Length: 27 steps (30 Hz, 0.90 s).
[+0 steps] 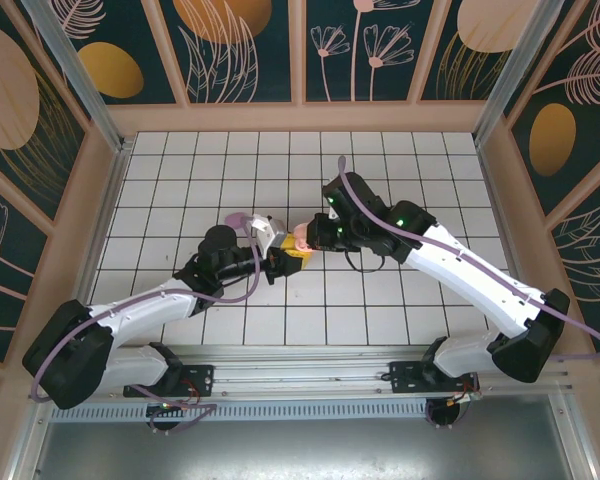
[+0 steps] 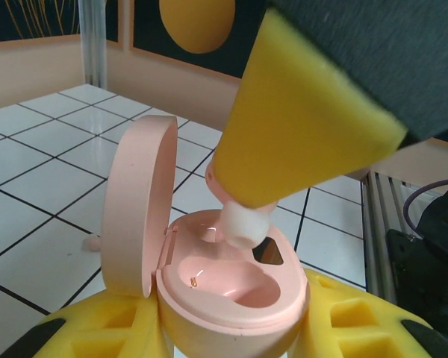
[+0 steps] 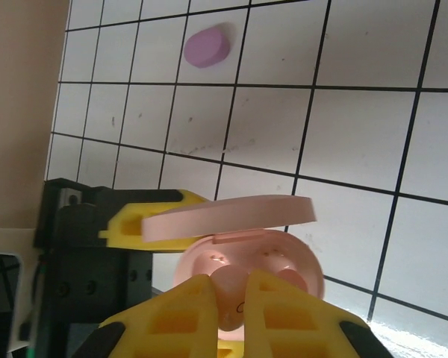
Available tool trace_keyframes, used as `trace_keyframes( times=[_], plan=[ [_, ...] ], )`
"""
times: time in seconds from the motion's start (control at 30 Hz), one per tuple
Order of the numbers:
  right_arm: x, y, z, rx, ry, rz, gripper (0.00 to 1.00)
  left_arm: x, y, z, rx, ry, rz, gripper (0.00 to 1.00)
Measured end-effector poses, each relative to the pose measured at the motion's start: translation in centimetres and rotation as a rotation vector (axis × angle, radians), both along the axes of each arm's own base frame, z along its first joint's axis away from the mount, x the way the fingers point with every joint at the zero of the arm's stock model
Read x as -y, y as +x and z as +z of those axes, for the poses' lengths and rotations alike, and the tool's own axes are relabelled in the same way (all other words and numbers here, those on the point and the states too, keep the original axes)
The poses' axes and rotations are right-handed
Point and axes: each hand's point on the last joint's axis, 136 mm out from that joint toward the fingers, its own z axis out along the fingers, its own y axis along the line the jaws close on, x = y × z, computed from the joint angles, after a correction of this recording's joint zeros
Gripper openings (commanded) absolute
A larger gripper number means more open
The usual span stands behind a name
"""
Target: Insert the wireless bluetooth earbuds into the charging case
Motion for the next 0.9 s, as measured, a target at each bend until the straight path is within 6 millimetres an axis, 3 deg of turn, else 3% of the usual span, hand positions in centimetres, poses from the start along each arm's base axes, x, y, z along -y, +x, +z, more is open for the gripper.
trace_keyframes(
  times=[0.9],
  plan=[
    [-1.1,-0.6,-1.6,-0.051,-0.09,0.05,0.14,0.1,0.2,-0.5,-0.01,0.011,0.005,0.23]
  ],
)
